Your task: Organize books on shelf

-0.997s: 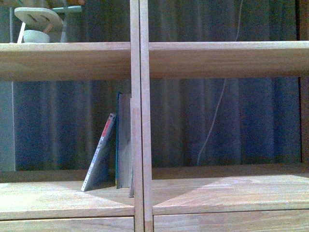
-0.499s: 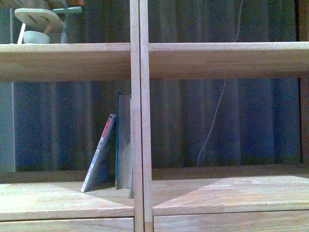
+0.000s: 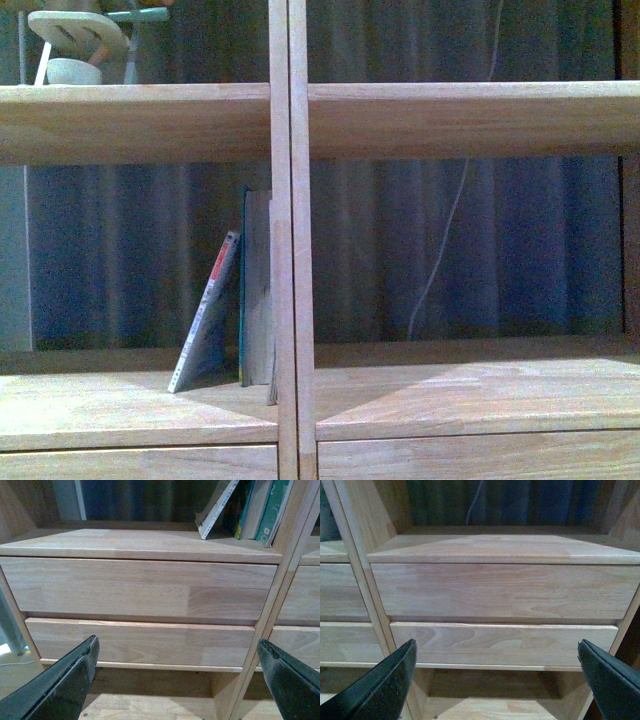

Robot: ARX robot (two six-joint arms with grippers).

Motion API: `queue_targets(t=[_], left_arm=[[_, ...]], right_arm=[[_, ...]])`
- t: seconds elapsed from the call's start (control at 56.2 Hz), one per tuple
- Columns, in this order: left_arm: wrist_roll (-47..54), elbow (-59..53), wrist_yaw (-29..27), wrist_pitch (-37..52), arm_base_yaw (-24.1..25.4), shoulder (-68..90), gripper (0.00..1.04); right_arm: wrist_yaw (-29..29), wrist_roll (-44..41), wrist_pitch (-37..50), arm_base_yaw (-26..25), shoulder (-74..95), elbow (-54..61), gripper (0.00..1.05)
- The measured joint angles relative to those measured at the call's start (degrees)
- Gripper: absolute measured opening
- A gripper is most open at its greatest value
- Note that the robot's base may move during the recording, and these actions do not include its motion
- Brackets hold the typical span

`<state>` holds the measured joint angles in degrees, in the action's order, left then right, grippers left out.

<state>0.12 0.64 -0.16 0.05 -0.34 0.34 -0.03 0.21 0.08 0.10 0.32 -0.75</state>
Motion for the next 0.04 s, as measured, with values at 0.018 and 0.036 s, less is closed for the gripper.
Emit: queue_targets(t=[0.018,0.036], left_arm=[[0.0,0.0,0.0,0.0,0.0,0.0,0.97],[0.0,0.0,0.0,0.0,0.0,0.0,0.97]], right_arm=[[0.0,0.0,0.0,0.0,0.0,0.0,0.98],[0.0,0.0,0.0,0.0,0.0,0.0,0.98]])
